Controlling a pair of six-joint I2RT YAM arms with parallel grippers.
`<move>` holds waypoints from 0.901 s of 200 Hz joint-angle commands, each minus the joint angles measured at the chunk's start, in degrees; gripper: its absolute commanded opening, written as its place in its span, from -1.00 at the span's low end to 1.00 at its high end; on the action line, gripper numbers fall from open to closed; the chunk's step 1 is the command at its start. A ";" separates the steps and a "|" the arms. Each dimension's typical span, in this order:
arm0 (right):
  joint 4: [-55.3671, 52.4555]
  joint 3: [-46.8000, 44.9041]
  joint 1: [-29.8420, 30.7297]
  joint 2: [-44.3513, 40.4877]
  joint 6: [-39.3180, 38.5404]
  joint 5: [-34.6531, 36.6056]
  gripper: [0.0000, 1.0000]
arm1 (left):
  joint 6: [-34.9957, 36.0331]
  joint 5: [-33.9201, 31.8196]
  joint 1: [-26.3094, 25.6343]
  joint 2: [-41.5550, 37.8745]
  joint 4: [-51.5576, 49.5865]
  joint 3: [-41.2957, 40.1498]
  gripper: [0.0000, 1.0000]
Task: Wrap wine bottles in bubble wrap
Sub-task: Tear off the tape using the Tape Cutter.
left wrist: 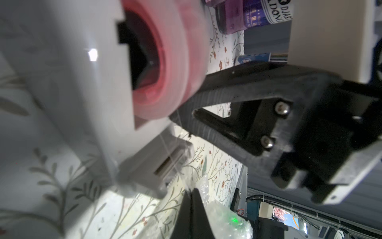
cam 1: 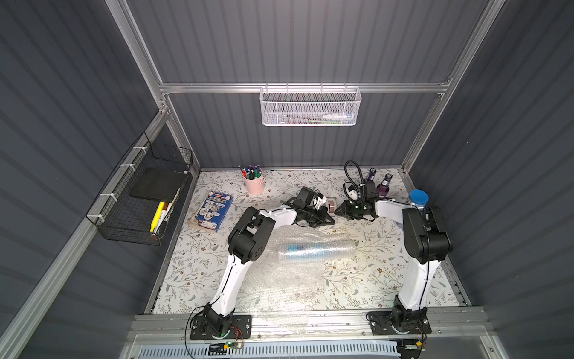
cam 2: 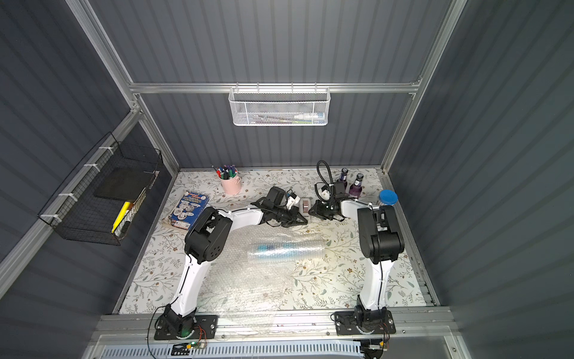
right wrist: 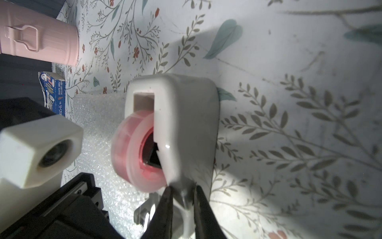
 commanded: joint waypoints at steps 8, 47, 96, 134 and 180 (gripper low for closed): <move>-1.06 -1.74 0.21 2.98 -0.07 3.31 -0.59 | 4.13 -0.11 -1.23 -2.57 -5.70 -2.74 -1.00; -0.76 -1.81 0.20 3.00 0.28 3.09 -0.59 | 5.63 -1.36 -1.23 -0.37 -7.03 -1.20 -1.00; -0.79 -1.91 0.27 2.87 0.23 4.04 -0.59 | 9.44 -6.39 -1.85 3.09 -13.57 1.45 -1.00; -0.22 -2.11 0.28 3.03 0.41 4.46 -0.59 | 10.79 -8.56 -2.51 5.32 -14.82 1.06 -1.00; -0.01 -1.91 0.41 2.90 0.89 4.40 -0.59 | 12.82 -11.50 -2.72 7.06 -17.30 2.95 -1.00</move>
